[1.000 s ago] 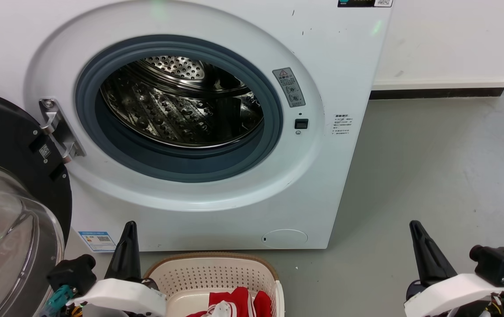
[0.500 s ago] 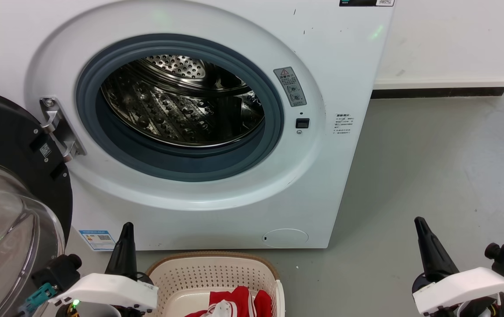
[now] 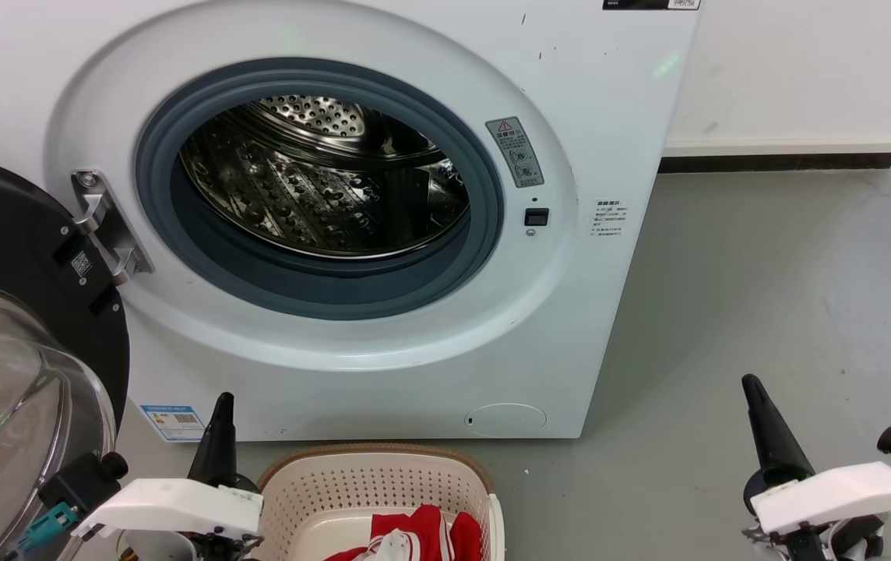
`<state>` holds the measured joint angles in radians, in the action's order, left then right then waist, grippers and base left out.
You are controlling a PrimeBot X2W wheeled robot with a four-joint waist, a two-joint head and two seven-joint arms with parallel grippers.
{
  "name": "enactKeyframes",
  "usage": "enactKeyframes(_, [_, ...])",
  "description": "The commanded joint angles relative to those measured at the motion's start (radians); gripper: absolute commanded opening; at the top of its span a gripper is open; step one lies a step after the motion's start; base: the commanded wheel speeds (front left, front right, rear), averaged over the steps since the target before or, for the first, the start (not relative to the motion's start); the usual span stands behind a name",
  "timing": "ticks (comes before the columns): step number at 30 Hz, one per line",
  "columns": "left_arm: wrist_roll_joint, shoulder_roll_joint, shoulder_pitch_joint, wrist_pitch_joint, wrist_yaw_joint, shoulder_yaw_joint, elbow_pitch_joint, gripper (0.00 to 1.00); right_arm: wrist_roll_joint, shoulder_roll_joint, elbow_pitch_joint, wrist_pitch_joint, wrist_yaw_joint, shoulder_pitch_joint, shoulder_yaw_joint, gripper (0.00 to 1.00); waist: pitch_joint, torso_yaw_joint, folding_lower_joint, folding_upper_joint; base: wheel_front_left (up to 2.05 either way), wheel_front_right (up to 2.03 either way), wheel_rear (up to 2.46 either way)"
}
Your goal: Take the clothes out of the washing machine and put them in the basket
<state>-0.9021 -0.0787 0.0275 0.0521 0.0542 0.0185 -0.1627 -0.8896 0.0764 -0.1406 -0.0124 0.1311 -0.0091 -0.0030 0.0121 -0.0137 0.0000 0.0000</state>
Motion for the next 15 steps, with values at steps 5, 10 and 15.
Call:
enactKeyframes(5, [-0.080,0.004,0.035,-0.018,0.012,0.015,-0.001,0.00,-0.087,0.008,-0.004,0.009,0.000,-0.035,-0.008,0.00,-0.001,0.001,0.0000,0.0000,0.00,0.00,0.00])
enactKeyframes(10, [-0.138,0.006,0.038,-0.032,0.018,0.023,-0.008,0.00,-0.150,0.009,-0.013,0.017,0.000,-0.043,-0.013,0.00,-0.002,0.002,0.0000,0.0000,0.00,0.00,0.00])
enactKeyframes(15, [-0.194,0.008,0.044,-0.046,0.025,0.031,-0.015,0.00,-0.210,0.009,-0.022,0.023,0.000,-0.050,-0.018,0.00,-0.003,0.003,0.0000,0.0000,0.00,0.00,0.00])
